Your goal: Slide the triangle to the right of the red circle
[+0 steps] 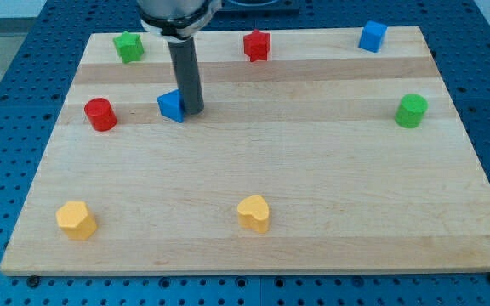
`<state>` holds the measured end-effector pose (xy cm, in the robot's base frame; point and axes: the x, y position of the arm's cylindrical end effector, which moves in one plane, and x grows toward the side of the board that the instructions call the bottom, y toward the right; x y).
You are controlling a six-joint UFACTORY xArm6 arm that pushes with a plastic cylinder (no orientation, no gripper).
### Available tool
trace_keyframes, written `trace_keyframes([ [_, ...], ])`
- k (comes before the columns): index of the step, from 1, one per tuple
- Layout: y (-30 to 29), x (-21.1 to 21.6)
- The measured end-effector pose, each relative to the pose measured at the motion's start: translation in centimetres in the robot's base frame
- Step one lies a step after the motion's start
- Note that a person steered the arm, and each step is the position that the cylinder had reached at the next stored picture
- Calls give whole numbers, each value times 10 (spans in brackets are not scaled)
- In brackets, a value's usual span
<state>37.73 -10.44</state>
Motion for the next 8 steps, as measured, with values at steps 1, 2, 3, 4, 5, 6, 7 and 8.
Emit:
trace_keyframes([
  [1,-16,0],
  [2,-17,-11],
  [3,-17,-33],
  [4,-19,-36],
  [5,-19,-25],
  [6,-24,-14],
  [7,-38,-13],
  [8,-44,-13],
])
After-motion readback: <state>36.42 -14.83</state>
